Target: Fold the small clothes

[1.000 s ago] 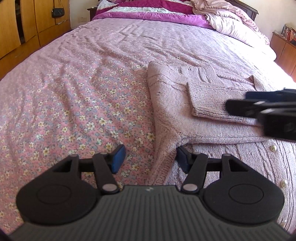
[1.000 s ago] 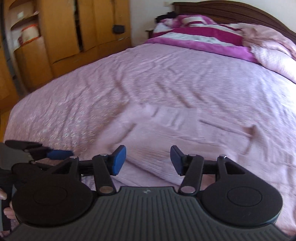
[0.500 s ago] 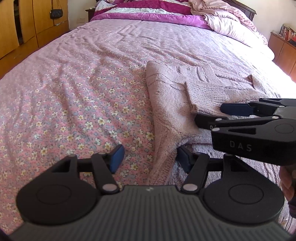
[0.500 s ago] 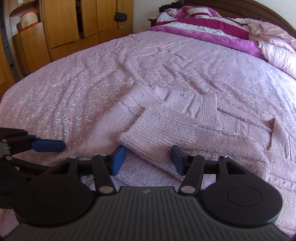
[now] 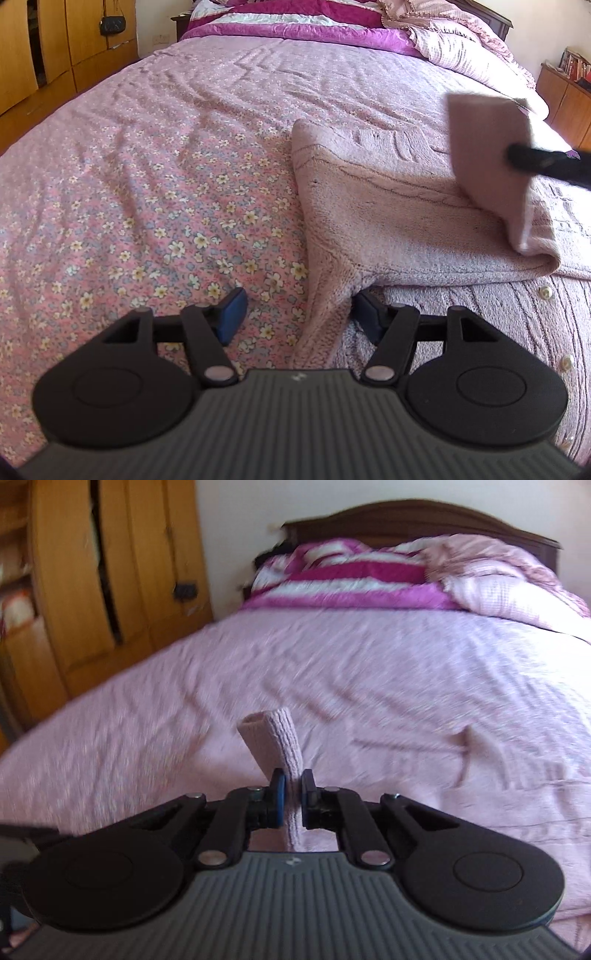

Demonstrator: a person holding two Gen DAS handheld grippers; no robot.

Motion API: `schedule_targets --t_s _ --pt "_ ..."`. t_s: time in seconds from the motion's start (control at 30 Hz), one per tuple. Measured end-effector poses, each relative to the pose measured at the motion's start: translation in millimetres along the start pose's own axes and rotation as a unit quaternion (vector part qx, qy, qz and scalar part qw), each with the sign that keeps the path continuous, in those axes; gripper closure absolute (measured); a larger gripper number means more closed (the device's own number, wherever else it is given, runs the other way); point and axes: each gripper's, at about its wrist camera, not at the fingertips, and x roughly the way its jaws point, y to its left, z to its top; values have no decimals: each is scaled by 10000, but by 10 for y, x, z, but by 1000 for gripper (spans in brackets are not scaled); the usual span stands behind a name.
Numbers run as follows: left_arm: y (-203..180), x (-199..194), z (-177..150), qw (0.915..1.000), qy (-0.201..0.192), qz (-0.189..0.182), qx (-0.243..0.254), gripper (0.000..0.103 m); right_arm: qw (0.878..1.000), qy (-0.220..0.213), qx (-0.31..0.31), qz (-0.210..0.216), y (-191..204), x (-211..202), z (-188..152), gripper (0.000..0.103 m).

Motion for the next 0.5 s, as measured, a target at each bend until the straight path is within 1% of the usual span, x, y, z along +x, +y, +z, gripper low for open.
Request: schedule_targets --t_s 0.13,0.27,0.4,0.5 --pt "7 -2 -1 10000 -4 -15 -1 38 9991 -319 206 -167 -258 -272 75 95" --pt "9 -1 1 10000 4 -34 -10 38 9962 -615 362 -506 -533 -514 104 95" --pt "9 -2 -16 10000 -18 -19 19 38 9917 -769 507 -892 -823 -694 75 95" --pt "1 -2 -30 10000 -35 -1 39 38 9873 -836 690 -1164 -1045 -799 -12 95"
